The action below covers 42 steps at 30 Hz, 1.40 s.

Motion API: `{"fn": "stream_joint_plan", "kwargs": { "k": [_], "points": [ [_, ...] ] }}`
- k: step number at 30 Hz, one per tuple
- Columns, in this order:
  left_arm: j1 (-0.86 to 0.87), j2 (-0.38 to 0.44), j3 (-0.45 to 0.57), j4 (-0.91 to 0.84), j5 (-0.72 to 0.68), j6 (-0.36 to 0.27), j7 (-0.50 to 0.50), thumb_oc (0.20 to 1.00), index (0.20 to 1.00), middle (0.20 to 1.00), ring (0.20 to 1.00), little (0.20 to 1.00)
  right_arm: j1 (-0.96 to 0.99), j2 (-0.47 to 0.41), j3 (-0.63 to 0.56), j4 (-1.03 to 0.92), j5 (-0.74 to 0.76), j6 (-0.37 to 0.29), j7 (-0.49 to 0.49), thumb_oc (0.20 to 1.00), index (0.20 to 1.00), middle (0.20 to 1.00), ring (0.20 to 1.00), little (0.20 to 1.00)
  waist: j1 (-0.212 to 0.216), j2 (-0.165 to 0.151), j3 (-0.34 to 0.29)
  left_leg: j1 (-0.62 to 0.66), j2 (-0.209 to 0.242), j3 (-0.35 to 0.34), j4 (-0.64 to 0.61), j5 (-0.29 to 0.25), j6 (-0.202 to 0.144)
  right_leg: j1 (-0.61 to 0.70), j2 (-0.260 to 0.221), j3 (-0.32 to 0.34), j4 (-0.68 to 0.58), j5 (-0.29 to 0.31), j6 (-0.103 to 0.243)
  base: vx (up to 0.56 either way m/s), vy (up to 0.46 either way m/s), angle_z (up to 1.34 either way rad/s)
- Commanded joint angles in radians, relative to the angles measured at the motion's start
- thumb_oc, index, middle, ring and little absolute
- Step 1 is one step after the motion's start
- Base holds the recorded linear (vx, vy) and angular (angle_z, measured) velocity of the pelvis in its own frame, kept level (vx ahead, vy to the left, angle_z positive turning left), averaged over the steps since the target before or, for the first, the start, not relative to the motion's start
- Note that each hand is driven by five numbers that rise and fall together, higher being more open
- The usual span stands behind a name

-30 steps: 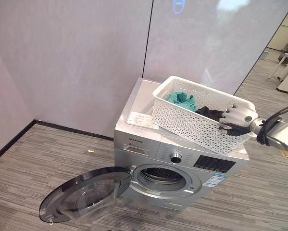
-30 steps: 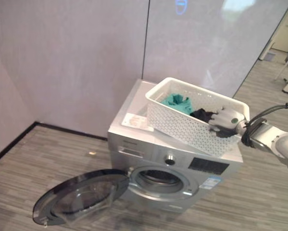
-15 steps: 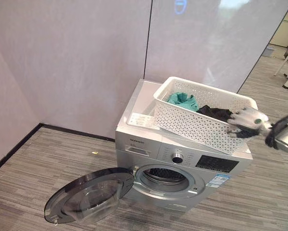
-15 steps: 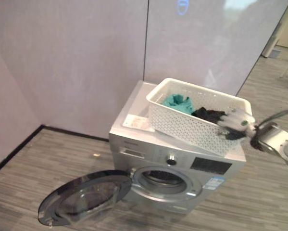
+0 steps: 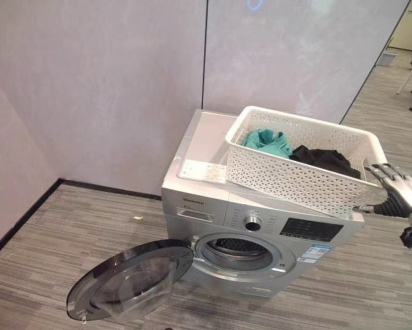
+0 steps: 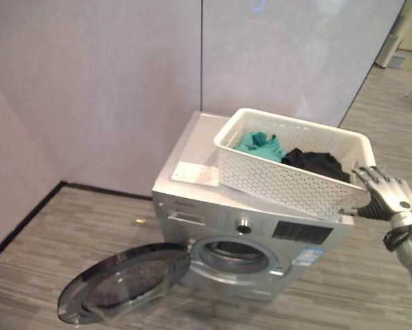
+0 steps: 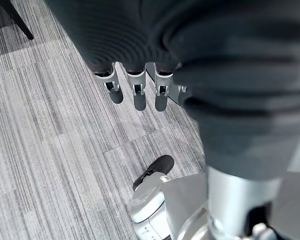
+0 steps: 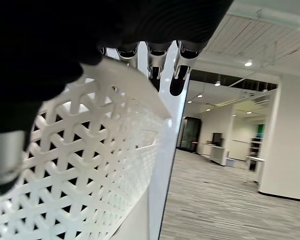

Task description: Grab the laundry basket,head to the washer,open it,put in the laundry and shut it.

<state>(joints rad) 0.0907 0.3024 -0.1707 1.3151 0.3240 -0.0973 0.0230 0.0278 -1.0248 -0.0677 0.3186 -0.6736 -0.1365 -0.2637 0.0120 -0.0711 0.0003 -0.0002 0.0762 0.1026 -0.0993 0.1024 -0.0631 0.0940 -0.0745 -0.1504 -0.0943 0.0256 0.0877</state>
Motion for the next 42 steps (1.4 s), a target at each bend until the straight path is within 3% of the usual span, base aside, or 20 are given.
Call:
{"fn": "stream_joint_plan", "kwargs": {
  "k": [1, 7, 10, 23, 31, 38, 42],
  "points": [
    [-0.084, -0.042, -0.028, 0.049, 0.006, -0.015, 0.025, 1.000, 1.000, 1.000, 1.000, 1.000, -0.045, -0.003, -0.073, -0.003, 0.023, 0.032, -0.051, 1.000, 1.000, 1.000, 1.000, 1.000, 0.051, 0.009, 0.004, 0.045, 0.024, -0.043, 0.084, -0.164, 0.019, -0.063, -0.073, -0.030, 0.015, 0.038, 0.066, 0.00, 0.000, 0.00],
    [-0.094, -0.040, -0.034, 0.059, 0.012, -0.011, 0.029, 1.000, 1.000, 1.000, 1.000, 1.000, -0.140, -0.002, -0.042, -0.004, 0.032, 0.035, -0.074, 1.000, 1.000, 1.000, 1.000, 1.000, 0.066, -0.001, -0.001, 0.057, 0.016, -0.033, 0.090, -0.176, 0.032, -0.066, -0.078, -0.016, 0.017, 0.044, 0.071, -0.01, 0.026, -0.01],
    [-0.099, -0.044, -0.035, 0.063, 0.017, -0.009, 0.045, 1.000, 1.000, 1.000, 1.000, 1.000, -0.197, 0.069, -0.098, -0.085, 0.064, 0.033, -0.171, 1.000, 1.000, 1.000, 1.000, 1.000, 0.079, -0.002, -0.005, 0.062, 0.011, -0.027, 0.090, -0.180, 0.041, -0.070, -0.080, -0.008, 0.019, 0.049, 0.074, -0.01, 0.036, -0.08],
    [-0.105, -0.057, -0.072, 0.070, 0.011, 0.020, 0.091, 1.000, 1.000, 1.000, 1.000, 1.000, -0.334, 0.262, -0.231, -0.227, 0.299, -0.004, -0.342, 1.000, 1.000, 1.000, 1.000, 1.000, 0.101, -0.017, -0.026, 0.067, 0.012, -0.032, 0.084, -0.182, 0.047, -0.073, -0.068, 0.000, 0.016, 0.050, 0.070, 0.00, 0.003, -0.01],
    [-0.108, -0.059, -0.065, 0.067, -0.012, 0.032, 0.106, 1.000, 1.000, 1.000, 1.000, 1.000, -0.182, 0.268, -0.390, -0.021, 0.449, 0.023, -0.427, 1.000, 1.000, 1.000, 1.000, 1.000, 0.071, -0.018, -0.032, 0.066, 0.020, -0.042, 0.078, -0.179, 0.040, -0.068, -0.062, -0.012, 0.018, 0.044, 0.067, 0.00, -0.001, 0.00],
    [-0.099, -0.058, -0.066, 0.044, -0.025, 0.029, 0.115, 1.000, 1.000, 1.000, 1.000, 1.000, -0.027, 0.199, -0.489, 0.260, 0.466, 0.086, -0.506, 1.000, 1.000, 1.000, 1.000, 1.000, 0.040, 0.000, -0.029, 0.059, 0.022, -0.047, 0.086, -0.183, 0.037, -0.070, -0.061, -0.016, 0.022, 0.040, 0.068, 0.00, 0.003, 0.01],
    [-0.101, -0.067, -0.076, 0.044, -0.027, 0.027, 0.120, 1.000, 1.000, 1.000, 1.000, 1.000, 0.023, 0.241, -0.496, 0.346, 0.497, 0.083, -0.524, 1.000, 1.000, 1.000, 1.000, 1.000, 0.024, 0.011, -0.025, 0.055, 0.024, -0.049, 0.093, -0.185, 0.036, -0.074, -0.060, -0.014, 0.026, 0.035, 0.066, 0.00, 0.001, 0.02]
  ]
}}
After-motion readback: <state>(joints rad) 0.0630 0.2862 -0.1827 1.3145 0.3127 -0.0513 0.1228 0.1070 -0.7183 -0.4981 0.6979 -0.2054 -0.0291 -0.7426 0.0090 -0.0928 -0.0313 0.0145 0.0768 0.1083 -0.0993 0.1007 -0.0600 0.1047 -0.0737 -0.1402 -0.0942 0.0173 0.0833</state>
